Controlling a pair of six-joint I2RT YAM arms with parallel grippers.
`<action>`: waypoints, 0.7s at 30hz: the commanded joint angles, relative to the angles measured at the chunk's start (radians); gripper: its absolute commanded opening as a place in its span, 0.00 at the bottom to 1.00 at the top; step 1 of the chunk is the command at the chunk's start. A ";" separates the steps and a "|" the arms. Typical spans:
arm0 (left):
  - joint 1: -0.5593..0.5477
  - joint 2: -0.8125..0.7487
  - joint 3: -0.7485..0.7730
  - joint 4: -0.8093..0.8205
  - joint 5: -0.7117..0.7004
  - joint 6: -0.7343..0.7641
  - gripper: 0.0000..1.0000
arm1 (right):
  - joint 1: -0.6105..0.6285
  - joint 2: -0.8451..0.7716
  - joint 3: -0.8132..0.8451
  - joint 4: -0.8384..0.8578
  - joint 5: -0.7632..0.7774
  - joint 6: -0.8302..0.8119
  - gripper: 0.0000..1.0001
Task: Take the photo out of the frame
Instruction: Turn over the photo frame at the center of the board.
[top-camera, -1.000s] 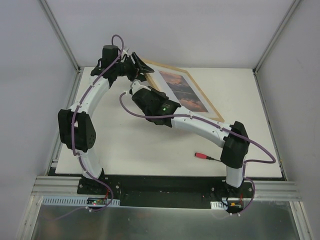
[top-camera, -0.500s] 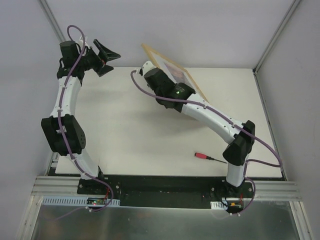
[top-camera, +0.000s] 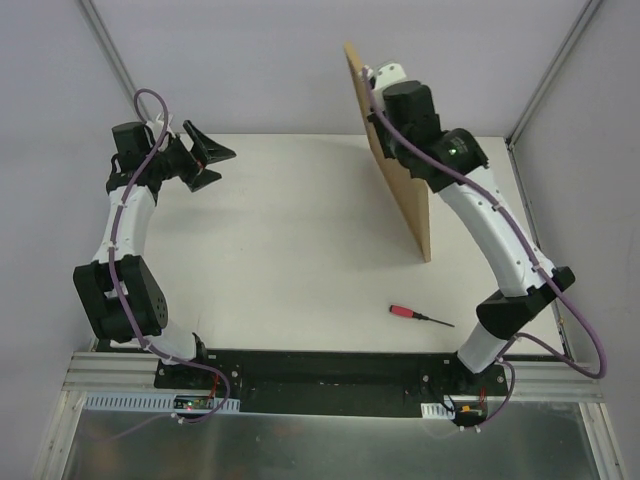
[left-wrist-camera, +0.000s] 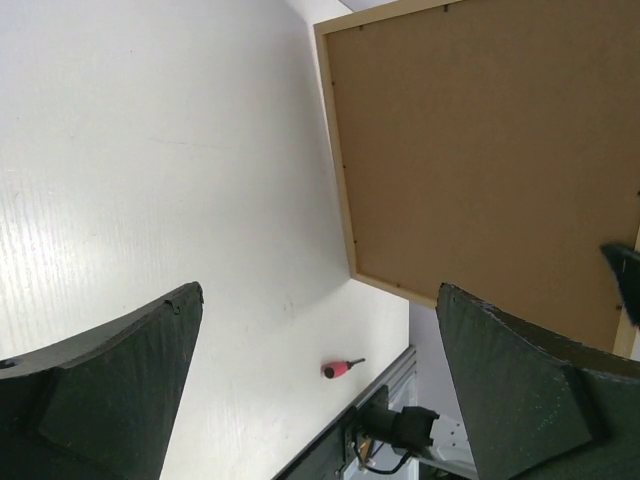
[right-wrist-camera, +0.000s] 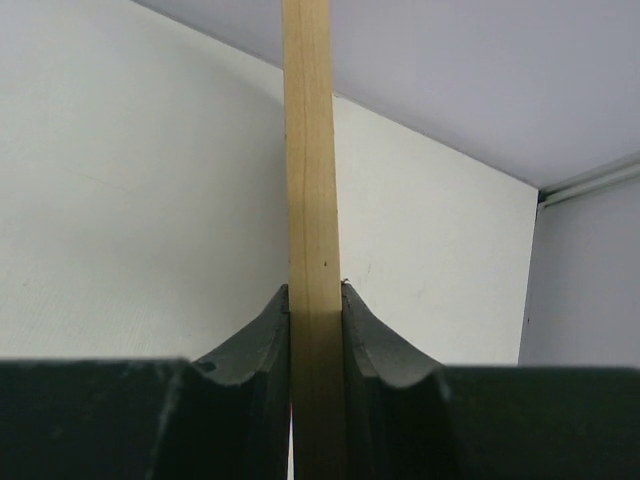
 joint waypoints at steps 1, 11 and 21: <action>0.011 -0.081 -0.017 0.028 0.047 0.050 0.99 | -0.151 -0.117 0.096 0.053 -0.083 0.158 0.00; 0.011 -0.122 -0.071 0.032 0.043 0.046 0.99 | -0.483 -0.125 0.148 -0.019 -0.310 0.330 0.00; 0.011 -0.134 -0.094 0.045 0.059 0.032 0.99 | -0.837 -0.114 0.081 -0.031 -0.696 0.479 0.00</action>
